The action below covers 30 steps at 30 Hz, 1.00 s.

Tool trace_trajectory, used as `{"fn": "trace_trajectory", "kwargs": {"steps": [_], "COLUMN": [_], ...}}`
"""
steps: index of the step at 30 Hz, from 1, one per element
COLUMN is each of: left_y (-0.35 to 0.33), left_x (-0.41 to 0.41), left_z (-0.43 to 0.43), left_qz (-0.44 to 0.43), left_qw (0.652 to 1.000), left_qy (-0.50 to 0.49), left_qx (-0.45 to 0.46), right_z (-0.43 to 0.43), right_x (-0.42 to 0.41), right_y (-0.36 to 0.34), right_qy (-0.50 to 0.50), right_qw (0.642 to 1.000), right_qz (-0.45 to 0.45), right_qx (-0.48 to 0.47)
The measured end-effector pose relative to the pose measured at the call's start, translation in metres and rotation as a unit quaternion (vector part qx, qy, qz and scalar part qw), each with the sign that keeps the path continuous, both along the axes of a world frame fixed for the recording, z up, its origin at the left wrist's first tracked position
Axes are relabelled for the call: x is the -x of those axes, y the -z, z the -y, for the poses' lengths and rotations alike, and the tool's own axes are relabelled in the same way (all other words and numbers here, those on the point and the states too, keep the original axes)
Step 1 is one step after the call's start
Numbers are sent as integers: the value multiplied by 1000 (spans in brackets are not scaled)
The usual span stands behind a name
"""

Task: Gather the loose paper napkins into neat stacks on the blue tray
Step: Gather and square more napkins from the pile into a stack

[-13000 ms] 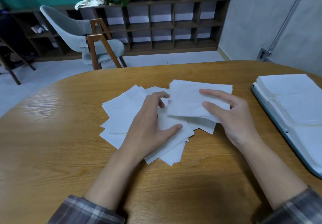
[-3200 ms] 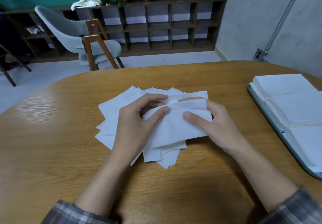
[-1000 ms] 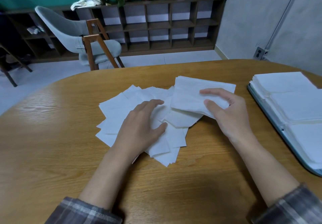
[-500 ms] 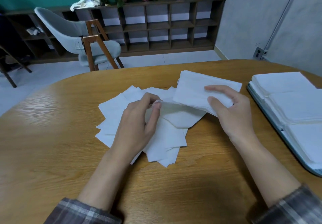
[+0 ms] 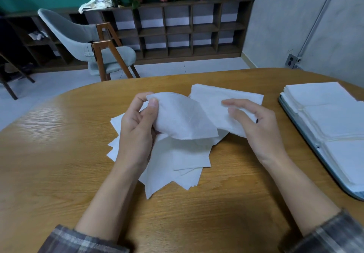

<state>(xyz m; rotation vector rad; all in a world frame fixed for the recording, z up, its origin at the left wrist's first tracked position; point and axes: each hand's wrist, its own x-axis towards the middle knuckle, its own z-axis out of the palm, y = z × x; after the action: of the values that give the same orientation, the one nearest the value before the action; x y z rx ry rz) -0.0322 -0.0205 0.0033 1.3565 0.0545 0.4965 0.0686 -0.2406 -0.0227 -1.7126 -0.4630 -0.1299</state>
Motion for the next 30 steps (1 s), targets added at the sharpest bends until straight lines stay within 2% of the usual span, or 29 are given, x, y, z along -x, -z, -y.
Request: {"fn": "trace_trajectory", "kwargs": {"steps": [3,6,11,15,18,25,30], "left_y": [-3,0,2,8,5,16,20], "left_x": [-1,-4,-4,-4,-1,-9,-9], "left_z": [0,-4,-2,3,4,5,7], "left_qz": [5,2,-31,-56,-54,-40,-69], "left_qw": [993,990,997,997,992,983,980], "left_qy": [76,100,67,14,9,-18,-24], "left_qx": [90,101,29,-56,-110,-176,-186], "right_z": [-6,-9,-8,-11,-12,-15,-15], "right_x": [3,7,10,14,13,13,11], "right_y": [2,4,4,0,1,1,5], "right_qy": [-103,-178,-206,-154,-127,-179,-188], "right_qw": [992,972,960,973,978,963,961], "right_qz": [-62,-137,-170,-159,-158,-179,-178], "right_qx": [-42,-74,-87,-67,-58,-91,-99]}}
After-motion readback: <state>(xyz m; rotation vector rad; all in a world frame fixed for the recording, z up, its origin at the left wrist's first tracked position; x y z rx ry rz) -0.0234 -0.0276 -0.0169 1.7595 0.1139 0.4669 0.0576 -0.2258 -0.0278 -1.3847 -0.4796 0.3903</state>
